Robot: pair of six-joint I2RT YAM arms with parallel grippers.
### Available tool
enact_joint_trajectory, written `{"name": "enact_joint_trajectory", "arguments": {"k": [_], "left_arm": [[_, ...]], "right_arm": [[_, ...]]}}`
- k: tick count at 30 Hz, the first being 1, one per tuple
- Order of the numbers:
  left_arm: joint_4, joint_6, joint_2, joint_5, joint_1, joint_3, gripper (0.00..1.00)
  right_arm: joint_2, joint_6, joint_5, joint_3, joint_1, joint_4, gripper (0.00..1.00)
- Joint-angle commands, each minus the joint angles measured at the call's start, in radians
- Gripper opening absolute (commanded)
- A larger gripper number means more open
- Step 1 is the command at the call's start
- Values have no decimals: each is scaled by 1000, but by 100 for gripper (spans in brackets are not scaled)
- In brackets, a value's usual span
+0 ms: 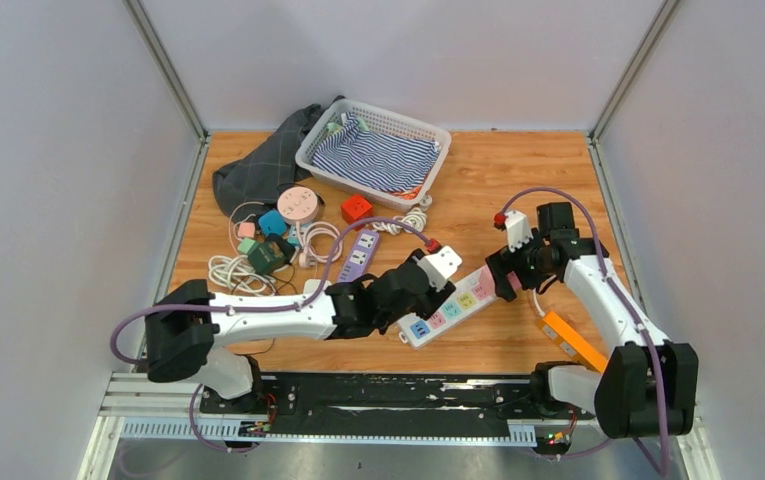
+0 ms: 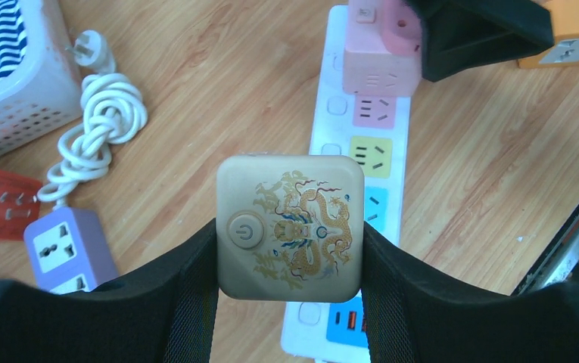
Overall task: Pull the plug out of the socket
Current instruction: Remove the plug from the socket, then place the plug at the center of the board.
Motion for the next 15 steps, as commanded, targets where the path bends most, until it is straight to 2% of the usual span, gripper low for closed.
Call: {"name": "enact_joint_trajectory", "arguments": {"k": [1,9,15], "left_arm": [[28,-29,-95,20,41,-70,0],[33,-179,-292,139,285,-210,0],[34,-280,-398,137,464,-249,0]], "right_arm": [[-64,-15,-29,14,-2,-35,100],[-249,-70,-172,12,-2,-76,100],[-364,-85,-143,-4,-6,-58,100]]}}
